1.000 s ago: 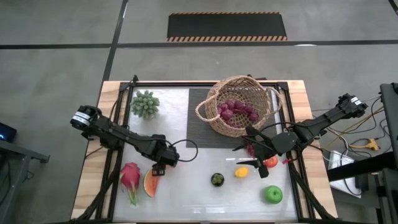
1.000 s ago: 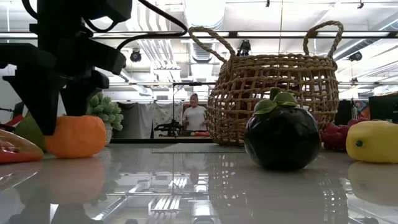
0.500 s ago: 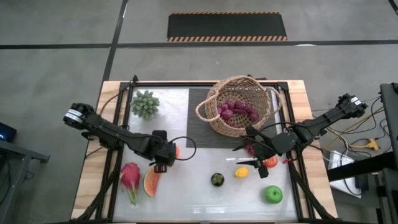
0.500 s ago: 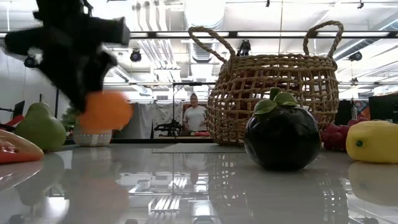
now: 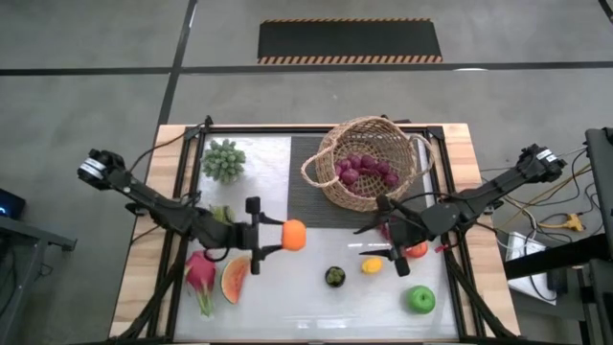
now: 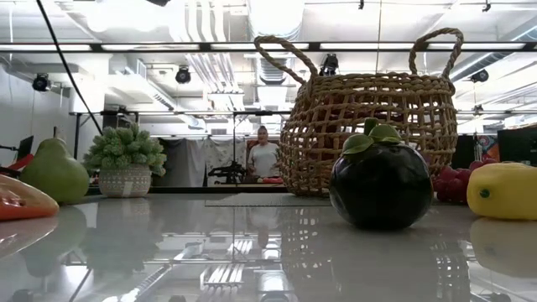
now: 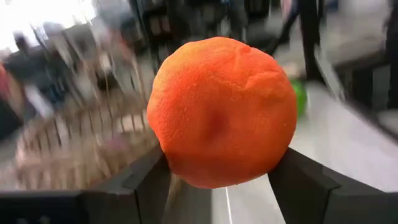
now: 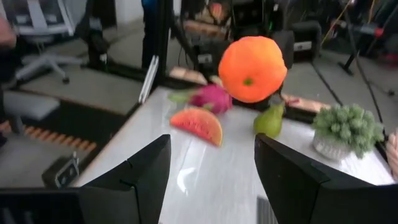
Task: Build produce basket
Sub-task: Put the orange into the brown basket
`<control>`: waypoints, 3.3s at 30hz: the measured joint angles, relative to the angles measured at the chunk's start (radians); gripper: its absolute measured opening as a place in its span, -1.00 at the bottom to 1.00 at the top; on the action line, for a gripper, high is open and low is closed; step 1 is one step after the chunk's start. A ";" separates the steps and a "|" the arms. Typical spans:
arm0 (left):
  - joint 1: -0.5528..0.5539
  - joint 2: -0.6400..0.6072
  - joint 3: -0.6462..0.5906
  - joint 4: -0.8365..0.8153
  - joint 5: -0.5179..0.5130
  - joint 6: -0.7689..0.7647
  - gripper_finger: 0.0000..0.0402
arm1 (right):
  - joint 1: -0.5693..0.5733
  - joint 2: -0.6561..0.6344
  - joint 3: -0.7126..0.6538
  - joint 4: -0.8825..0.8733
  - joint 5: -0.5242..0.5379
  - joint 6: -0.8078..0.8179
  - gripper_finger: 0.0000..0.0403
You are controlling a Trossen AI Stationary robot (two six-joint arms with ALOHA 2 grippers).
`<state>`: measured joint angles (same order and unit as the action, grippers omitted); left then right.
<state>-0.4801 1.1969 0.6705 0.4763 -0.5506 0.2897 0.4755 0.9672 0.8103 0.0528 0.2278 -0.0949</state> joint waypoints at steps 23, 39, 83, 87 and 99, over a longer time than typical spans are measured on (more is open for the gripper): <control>0.011 0.187 -0.131 0.680 0.112 0.218 0.07 | -0.015 0.150 -0.033 0.462 0.113 -0.171 0.52; 0.021 0.203 -0.127 0.699 0.135 0.222 0.07 | -0.029 0.150 -0.033 0.462 0.113 -0.133 0.71; 0.136 0.417 0.049 0.825 0.258 0.215 0.07 | -0.107 0.370 0.099 0.615 0.057 -0.138 0.62; 0.138 0.417 0.049 0.823 0.258 0.214 0.14 | -0.107 0.370 0.099 0.614 0.058 -0.140 0.62; 0.140 0.418 0.045 0.812 0.251 0.136 0.42 | -0.110 0.371 0.099 0.596 0.064 -0.139 0.19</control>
<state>-0.3397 1.6146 0.7151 1.2880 -0.2994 0.4252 0.3656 1.3380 0.9092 0.6486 0.2914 -0.2340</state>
